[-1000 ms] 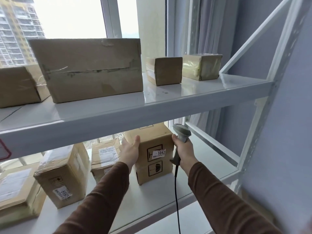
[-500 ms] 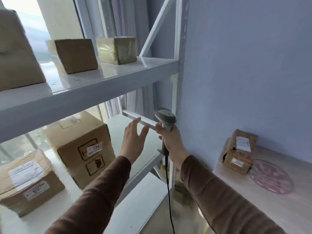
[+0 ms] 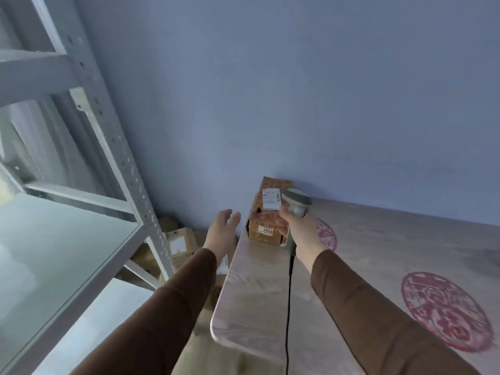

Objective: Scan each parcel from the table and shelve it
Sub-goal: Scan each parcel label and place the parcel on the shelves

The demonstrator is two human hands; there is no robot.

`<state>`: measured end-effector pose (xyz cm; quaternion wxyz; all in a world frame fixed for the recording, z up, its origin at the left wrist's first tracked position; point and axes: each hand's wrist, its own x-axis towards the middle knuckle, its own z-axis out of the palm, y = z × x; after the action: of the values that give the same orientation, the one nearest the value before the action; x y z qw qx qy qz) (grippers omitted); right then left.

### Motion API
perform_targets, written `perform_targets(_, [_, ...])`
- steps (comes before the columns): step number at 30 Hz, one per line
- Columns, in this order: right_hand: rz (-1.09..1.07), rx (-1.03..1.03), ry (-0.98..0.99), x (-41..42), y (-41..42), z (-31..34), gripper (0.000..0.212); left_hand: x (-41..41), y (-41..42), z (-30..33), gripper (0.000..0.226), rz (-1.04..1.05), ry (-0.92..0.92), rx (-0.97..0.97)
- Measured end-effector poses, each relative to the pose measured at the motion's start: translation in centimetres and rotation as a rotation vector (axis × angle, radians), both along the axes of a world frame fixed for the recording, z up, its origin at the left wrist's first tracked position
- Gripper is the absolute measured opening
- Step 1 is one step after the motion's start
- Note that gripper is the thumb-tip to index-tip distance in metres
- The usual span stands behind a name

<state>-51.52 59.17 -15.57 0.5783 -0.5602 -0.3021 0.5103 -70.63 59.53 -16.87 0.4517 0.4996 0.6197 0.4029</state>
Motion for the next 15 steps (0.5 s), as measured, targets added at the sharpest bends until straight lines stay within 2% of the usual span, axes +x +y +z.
perform_targets(5, [-0.065,-0.099,-0.017,5.8,4.2,-3.8,0.023,4.6,5.2,-3.5,0.064,0.03,-0.006,-0.05])
perform_targets(9, [-0.08,-0.184,-0.062,7.1,7.3,-7.6,0.042,5.6,8.7,-6.6,0.068,0.036,0.004,-0.133])
perform_targets(15, [-0.13,-0.236,-0.056,7.2,11.5,-12.2,0.041,5.8,14.7,-10.4,0.074,0.031,-0.002,-0.23])
